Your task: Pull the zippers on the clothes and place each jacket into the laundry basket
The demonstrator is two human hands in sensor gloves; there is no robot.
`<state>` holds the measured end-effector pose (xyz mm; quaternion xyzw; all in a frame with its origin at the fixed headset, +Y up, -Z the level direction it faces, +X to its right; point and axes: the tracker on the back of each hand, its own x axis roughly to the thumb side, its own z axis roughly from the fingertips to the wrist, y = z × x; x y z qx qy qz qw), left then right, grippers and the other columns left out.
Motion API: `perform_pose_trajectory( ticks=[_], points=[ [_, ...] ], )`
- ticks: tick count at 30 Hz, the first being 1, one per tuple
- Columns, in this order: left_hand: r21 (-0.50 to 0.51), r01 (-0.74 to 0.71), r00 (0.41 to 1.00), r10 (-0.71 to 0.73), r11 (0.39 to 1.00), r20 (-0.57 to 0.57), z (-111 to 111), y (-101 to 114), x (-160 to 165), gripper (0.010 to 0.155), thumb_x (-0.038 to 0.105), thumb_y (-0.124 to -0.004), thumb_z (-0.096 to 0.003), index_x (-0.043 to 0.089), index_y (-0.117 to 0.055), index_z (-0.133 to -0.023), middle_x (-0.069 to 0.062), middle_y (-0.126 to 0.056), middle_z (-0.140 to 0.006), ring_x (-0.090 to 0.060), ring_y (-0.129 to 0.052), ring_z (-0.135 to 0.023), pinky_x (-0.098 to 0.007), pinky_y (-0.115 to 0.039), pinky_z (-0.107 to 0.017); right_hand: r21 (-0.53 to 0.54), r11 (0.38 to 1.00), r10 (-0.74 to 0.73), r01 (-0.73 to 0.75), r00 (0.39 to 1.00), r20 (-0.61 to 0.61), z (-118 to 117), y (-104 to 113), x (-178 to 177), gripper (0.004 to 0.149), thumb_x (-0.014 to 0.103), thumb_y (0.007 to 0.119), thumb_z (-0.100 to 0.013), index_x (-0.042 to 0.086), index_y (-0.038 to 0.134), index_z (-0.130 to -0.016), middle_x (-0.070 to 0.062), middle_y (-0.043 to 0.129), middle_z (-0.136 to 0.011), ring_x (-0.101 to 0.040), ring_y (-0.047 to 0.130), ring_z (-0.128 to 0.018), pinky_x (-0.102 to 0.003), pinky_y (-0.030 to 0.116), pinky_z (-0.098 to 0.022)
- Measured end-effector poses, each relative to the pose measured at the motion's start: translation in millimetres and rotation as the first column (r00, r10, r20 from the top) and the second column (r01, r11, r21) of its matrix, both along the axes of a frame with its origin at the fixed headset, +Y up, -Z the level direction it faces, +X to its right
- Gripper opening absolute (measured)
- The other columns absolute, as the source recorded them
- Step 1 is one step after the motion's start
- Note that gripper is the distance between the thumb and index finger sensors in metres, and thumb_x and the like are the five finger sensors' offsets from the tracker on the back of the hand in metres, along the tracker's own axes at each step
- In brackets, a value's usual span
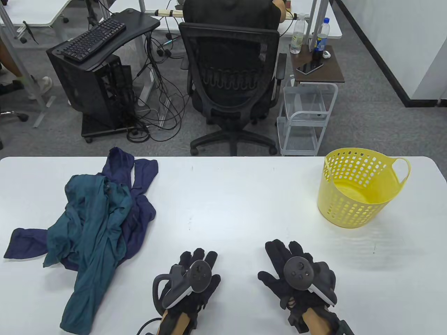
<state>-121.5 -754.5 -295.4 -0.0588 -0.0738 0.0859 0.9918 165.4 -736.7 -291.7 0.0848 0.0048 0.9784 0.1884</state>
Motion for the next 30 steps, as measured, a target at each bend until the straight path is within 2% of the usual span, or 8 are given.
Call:
perform_pose_trajectory(
  ticks=[5,11,13,17,19,21,23,30],
  points=[
    [-0.005,0.004,1.0,-0.004,1.0,-0.006,-1,-2,-3,0.069,0.066,-0.063,-0.0384,0.046,-0.052,-0.104,0.004,-0.054,-0.118,-0.037,-0.059,-0.104,-0.062,-0.059,-0.069,0.012,1.0,0.01,-0.01,1.0,0.007,0,-1,-3,0.079,0.074,0.06,-0.041,0.042,0.035,-0.11,0.006,0.039,-0.124,-0.046,0.033,-0.109,-0.072,0.036,-0.071],
    [0.018,0.022,1.0,-0.022,1.0,0.006,1,-2,-1,0.069,0.066,-0.063,-0.0381,0.046,-0.053,-0.104,0.005,-0.055,-0.118,-0.036,-0.061,-0.104,-0.061,-0.06,-0.069,0.006,0.996,0.087,-0.087,0.996,-0.001,-1,-15,-5,0.079,0.075,0.06,-0.041,0.049,0.025,-0.108,0.005,0.008,-0.121,-0.044,0.022,-0.109,-0.072,0.032,-0.071],
    [0.033,0.023,1.0,-0.023,0.999,0.011,2,-2,0,0.069,0.066,-0.063,-0.038,0.046,-0.054,-0.103,0.005,-0.058,-0.117,-0.035,-0.065,-0.103,-0.061,-0.061,-0.068,0.018,0.995,0.096,-0.096,0.995,-0.004,0,-14,-5,0.079,0.075,0.06,-0.041,0.048,0.025,-0.108,0.005,0.007,-0.121,-0.044,0.024,-0.109,-0.072,0.033,-0.071],
    [0.149,0.018,0.999,-0.025,0.989,0.039,2,8,4,0.064,0.065,-0.065,-0.0373,0.045,-0.066,-0.098,0.009,-0.083,-0.104,-0.022,-0.083,-0.095,-0.054,-0.069,-0.066,0.022,0.997,0.079,-0.079,0.997,-0.01,1,-12,-5,0.082,0.074,0.06,-0.041,0.044,0.024,-0.108,0.005,0.012,-0.121,-0.044,0.026,-0.109,-0.072,0.034,-0.071],
    [0.256,0.052,0.998,-0.06,0.965,0.024,-3,21,3,0.061,0.064,-0.066,-0.0368,0.046,-0.071,-0.095,0.011,-0.089,-0.099,-0.019,-0.089,-0.091,-0.052,-0.072,-0.065,0.009,0.998,0.061,-0.06,0.998,-0.031,1,-12,-3,0.082,0.073,0.061,-0.042,0.043,0.023,-0.108,0.008,0.014,-0.122,-0.043,0.026,-0.11,-0.071,0.034,-0.071],
    [0.345,0.123,0.992,-0.119,0.931,-0.032,-11,37,-4,0.059,0.064,-0.066,-0.0367,0.047,-0.073,-0.093,0.013,-0.092,-0.096,-0.017,-0.092,-0.088,-0.05,-0.075,-0.064,0.008,0.998,0.06,-0.06,0.998,-0.03,2,-12,-2,0.082,0.072,0.061,-0.042,0.042,0.025,-0.108,0.009,0.019,-0.122,-0.043,0.027,-0.11,-0.071,0.033,-0.071],
    [0.363,0.166,0.985,-0.135,0.917,-0.11,-22,52,-17,0.06,0.065,-0.066,-0.0368,0.048,-0.071,-0.094,0.014,-0.09,-0.098,-0.016,-0.09,-0.09,-0.05,-0.074,-0.065,0.006,0.999,0.052,-0.052,0.998,-0.03,2,-11,1,0.082,0.072,0.062,-0.042,0.042,0.025,-0.108,0.009,0.021,-0.123,-0.044,0.026,-0.11,-0.071,0.033,-0.071],
    [0.28,0.327,0.901,-0.209,0.902,-0.38,-67,97,-94,0.064,0.066,-0.066,-0.0365,0.049,-0.065,-0.098,0.012,-0.073,-0.111,-0.024,-0.068,-0.104,-0.055,-0.065,-0.07,0.001,1.0,0.02,-0.02,1.0,-0.013,1,-10,9,0.082,0.073,0.062,-0.041,0.043,0.025,-0.108,0.008,0.02,-0.123,-0.044,0.023,-0.11,-0.072,0.03,-0.071]
  ],
)
